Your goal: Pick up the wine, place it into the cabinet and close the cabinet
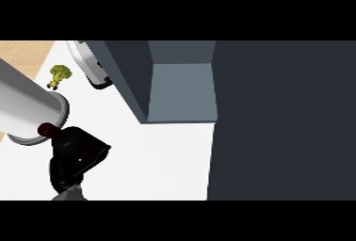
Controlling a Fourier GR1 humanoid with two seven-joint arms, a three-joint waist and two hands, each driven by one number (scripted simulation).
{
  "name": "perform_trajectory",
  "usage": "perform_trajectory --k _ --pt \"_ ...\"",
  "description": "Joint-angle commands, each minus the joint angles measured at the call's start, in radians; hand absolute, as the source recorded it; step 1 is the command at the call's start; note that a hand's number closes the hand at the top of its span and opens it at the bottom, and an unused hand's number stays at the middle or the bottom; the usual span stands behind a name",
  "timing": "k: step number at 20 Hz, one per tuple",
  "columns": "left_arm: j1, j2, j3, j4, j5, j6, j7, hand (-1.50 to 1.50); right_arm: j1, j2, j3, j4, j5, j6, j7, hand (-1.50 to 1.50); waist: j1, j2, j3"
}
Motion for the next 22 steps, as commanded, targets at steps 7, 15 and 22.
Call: perform_trajectory --k 7,15,22 --pt "-0.115 -0.008 -0.003 0.094 0.005 0.004 -0.051 1.5 0.091 -0.03 -0.026 -0.226 -0.121 0.022 0.071 -1.5 -0.004 0.0 0.001" --pt "-0.121 -0.012 -0.046 0.111 -0.03 0.078 -0.109 1.5 0.06 -0.013 -0.007 -0.245 -0.092 -0.004 0.125 -1.5 0.0 -0.001 0.0" --pt "-0.094 0.026 -0.085 0.063 -0.051 0.005 -0.14 1.5 0.059 -0.012 -0.061 -0.195 -0.132 0.022 0.076 -1.5 0.008 -0.002 0.001"
